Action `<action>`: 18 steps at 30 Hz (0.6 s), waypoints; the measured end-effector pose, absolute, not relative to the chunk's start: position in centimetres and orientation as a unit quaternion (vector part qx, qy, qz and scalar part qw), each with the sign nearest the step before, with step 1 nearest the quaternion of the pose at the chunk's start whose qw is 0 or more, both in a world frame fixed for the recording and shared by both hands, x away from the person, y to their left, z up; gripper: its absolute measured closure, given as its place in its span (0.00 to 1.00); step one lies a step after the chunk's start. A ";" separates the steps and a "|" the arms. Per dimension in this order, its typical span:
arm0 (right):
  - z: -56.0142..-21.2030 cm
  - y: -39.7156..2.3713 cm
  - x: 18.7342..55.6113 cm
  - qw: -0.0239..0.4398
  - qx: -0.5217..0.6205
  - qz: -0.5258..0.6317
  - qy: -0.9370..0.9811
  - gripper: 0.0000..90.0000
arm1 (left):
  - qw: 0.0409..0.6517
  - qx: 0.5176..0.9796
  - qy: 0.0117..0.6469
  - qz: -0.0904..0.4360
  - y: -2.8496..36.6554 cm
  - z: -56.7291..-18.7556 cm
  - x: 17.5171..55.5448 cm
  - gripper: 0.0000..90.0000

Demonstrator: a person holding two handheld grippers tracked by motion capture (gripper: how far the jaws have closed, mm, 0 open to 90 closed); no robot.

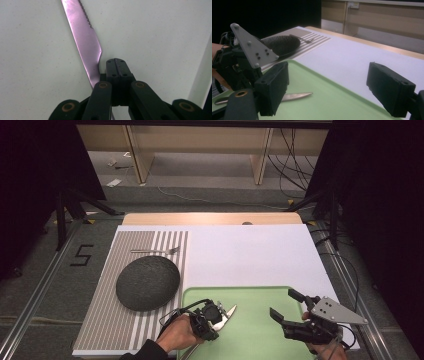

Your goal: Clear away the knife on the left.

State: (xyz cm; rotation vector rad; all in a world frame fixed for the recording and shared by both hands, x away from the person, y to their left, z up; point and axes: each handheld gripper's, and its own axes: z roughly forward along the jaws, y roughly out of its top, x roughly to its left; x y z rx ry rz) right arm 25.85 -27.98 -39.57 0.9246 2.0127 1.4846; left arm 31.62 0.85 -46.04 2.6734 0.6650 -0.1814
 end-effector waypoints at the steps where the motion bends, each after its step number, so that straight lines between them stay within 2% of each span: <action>1: -39.6 -28.0 25.9 0.235 0.337 0.542 0.733 0.21 | 0.189 0.951 0.238 -0.062 0.9 -46.0 31.7 1.00; 18: -39.6 -28.0 25.8 0.237 0.337 0.539 0.735 0.21 | 0.198 0.942 0.268 -0.039 2.4 -46.1 32.5 1.00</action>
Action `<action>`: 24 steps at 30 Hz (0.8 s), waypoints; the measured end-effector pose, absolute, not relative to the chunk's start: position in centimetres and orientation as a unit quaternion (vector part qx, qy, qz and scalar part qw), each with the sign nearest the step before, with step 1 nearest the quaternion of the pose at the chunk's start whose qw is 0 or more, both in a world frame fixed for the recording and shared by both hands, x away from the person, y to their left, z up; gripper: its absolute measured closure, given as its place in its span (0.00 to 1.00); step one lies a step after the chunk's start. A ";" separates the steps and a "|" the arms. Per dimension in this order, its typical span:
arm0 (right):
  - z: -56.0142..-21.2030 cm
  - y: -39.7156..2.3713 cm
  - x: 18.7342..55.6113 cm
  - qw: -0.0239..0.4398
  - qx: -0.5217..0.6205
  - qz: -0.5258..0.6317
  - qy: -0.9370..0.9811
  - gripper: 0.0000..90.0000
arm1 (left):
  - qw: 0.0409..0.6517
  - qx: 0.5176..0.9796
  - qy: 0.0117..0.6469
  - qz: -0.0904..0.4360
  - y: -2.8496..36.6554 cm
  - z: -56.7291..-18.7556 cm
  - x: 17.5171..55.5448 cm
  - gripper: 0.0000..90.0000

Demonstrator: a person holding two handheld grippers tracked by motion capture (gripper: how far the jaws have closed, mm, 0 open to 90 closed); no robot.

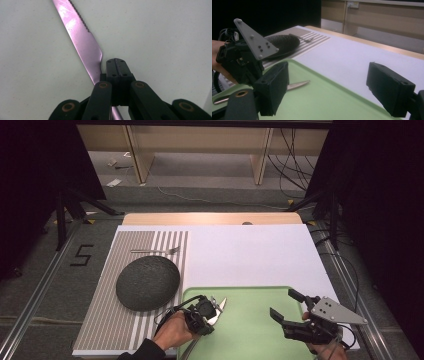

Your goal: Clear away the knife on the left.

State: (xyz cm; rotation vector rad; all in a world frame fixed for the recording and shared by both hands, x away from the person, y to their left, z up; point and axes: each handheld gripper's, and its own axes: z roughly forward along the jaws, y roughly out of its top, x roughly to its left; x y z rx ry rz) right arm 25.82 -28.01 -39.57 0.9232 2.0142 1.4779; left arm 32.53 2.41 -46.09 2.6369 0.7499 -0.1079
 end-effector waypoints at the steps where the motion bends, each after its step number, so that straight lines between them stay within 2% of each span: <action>1: -39.6 -28.0 25.8 0.237 0.337 0.540 0.734 0.21 | 0.197 0.942 0.268 -0.037 2.5 -46.1 32.6 1.00; 24: -39.5 -28.0 25.7 0.239 0.336 0.541 0.733 0.21 | 0.175 0.940 0.294 0.000 4.6 -45.9 32.9 1.00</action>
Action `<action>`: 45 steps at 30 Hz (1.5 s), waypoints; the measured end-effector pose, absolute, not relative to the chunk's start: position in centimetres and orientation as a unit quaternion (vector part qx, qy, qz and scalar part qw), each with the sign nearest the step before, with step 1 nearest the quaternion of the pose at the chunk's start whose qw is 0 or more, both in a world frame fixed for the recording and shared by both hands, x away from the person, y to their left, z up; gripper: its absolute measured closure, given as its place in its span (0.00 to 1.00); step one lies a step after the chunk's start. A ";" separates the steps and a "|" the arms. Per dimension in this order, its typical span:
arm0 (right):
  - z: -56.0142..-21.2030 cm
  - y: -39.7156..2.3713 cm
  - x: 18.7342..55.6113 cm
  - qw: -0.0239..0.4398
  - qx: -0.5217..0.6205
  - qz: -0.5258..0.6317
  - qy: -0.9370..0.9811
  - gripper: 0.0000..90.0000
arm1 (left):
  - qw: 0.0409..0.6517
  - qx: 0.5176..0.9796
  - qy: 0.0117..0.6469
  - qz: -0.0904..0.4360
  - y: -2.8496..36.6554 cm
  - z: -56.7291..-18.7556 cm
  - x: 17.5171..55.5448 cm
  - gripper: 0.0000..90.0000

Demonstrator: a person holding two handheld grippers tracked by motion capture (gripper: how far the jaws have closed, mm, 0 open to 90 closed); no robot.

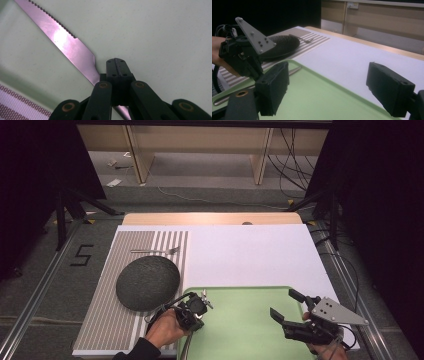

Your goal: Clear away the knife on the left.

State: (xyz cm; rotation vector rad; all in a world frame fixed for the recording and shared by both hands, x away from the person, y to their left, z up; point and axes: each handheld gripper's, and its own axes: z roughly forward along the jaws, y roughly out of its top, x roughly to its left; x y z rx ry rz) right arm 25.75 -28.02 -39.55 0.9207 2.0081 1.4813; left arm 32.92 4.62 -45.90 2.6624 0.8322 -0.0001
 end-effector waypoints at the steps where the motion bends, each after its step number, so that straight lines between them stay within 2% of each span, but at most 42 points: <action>1: -39.5 -28.0 25.7 0.239 0.337 0.540 0.733 0.21 | 0.175 0.939 0.295 -0.001 4.8 -45.9 32.9 1.00; 28: -39.5 -28.1 25.7 0.238 0.336 0.542 0.732 0.22 | 0.171 0.936 0.307 0.000 6.8 -45.9 32.7 0.99; 37: -39.5 -28.0 25.7 0.237 0.336 0.542 0.733 0.22 | 0.184 0.933 0.308 -0.013 6.7 -45.8 32.9 0.81; 45: -39.5 -28.0 25.7 0.237 0.336 0.542 0.733 0.22 | 0.218 0.925 0.310 -0.022 6.5 -45.2 32.7 0.51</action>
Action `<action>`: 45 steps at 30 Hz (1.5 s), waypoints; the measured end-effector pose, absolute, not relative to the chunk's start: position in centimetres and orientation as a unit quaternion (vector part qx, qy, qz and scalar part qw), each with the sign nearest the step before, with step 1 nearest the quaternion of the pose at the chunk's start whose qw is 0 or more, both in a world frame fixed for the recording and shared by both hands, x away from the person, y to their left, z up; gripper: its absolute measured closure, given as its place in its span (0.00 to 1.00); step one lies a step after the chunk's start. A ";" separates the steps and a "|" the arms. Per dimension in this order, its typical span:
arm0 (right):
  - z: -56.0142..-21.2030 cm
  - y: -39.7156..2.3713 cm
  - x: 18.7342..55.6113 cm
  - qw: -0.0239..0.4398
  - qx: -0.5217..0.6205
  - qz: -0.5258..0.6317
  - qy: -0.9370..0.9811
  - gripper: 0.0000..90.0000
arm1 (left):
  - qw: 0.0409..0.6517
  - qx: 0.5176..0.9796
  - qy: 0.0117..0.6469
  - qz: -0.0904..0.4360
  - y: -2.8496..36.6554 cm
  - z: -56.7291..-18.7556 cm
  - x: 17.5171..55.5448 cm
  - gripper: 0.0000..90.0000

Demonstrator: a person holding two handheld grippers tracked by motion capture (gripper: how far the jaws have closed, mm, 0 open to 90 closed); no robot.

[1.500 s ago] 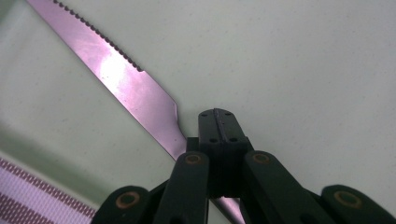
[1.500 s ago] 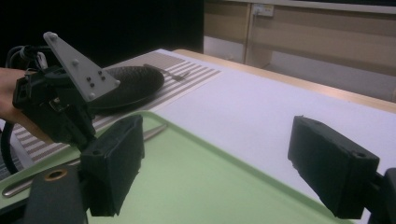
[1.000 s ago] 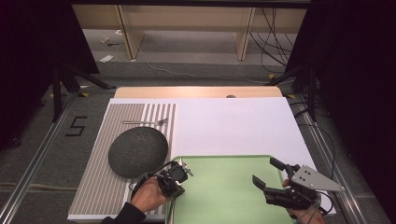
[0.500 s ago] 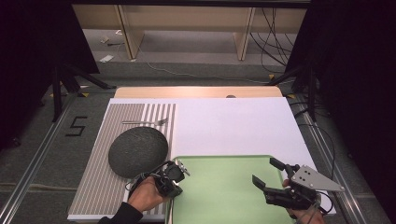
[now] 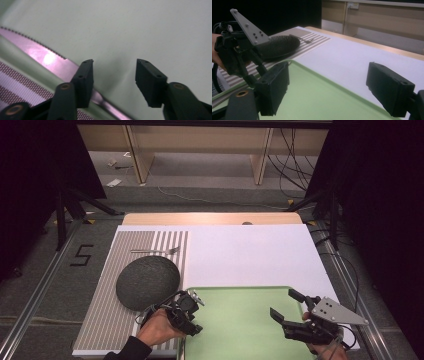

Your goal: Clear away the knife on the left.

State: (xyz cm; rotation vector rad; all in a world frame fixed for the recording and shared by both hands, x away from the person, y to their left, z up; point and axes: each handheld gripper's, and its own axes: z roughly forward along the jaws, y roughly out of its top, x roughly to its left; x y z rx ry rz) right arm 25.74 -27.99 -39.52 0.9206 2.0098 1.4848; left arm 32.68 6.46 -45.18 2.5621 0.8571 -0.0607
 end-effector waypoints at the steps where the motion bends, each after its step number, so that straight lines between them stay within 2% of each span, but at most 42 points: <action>1: -39.5 -28.0 25.7 0.237 0.336 0.542 0.733 0.22 | 0.221 0.925 0.307 -0.020 6.4 -45.1 32.6 0.48; 3: -39.5 -28.0 25.7 0.238 0.335 0.542 0.733 0.22 | 0.229 0.924 0.305 -0.021 6.3 -45.0 32.5 0.42; 19: -39.5 -28.0 25.7 0.237 0.336 0.541 0.733 0.22 | 0.300 0.905 0.302 -0.019 6.3 -44.0 32.1 0.21; 37: -39.5 -28.0 25.7 0.237 0.335 0.542 0.733 0.22 | 0.464 0.841 0.278 0.030 8.0 -41.7 31.4 0.18; 45: -39.5 -28.0 25.7 0.238 0.334 0.541 0.734 0.22 | 0.502 0.815 0.283 0.056 9.0 -41.1 31.2 0.18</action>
